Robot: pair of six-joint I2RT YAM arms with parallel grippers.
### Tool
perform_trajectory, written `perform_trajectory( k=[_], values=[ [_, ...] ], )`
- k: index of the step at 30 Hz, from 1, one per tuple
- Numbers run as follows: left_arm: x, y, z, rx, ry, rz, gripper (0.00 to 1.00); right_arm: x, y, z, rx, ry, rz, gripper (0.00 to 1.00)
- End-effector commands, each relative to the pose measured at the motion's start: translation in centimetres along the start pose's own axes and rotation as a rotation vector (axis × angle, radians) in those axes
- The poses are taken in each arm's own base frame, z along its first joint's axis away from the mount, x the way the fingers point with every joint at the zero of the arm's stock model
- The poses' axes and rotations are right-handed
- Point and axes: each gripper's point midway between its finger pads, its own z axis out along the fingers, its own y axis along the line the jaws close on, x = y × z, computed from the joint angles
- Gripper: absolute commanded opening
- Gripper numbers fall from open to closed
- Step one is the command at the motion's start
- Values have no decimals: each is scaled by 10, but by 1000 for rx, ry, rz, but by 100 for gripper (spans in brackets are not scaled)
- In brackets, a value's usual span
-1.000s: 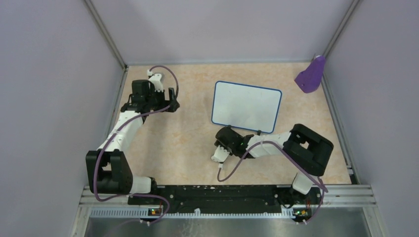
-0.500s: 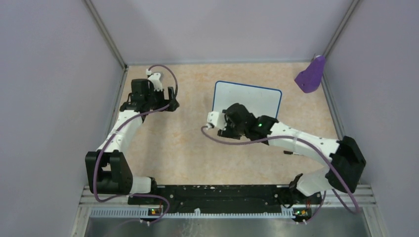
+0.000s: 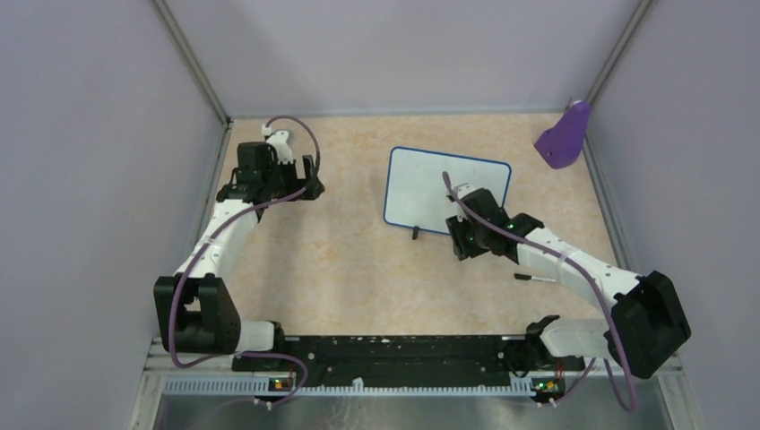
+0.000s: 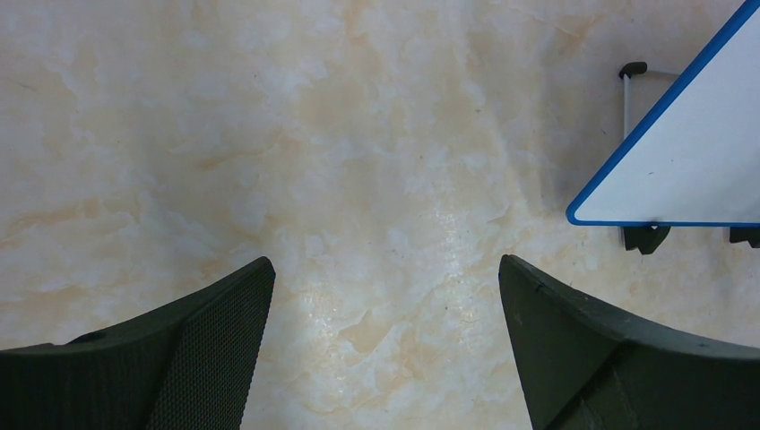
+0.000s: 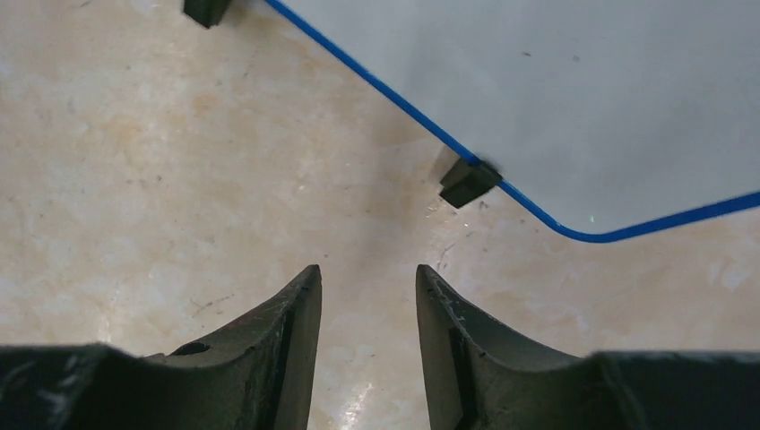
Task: Write a sentence on the whiteboard
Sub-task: Adjust the whiteboard at the center of the board.
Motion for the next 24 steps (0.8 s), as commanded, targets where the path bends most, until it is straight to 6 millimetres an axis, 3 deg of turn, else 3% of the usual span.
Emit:
perform_trajectory(
  k=[1, 16, 24],
  values=[
    [-29, -4, -15, -11, -92, 10, 99, -1, -21, 9, 39, -4, 287, 42],
    [-29, -10, -17, 20, -98, -1, 99, 5, -49, 47, 203, 90, 372, 38],
    [-30, -13, -24, 28, -131, 12, 99, -5, -62, 62, 246, 64, 394, 37]
  ],
)
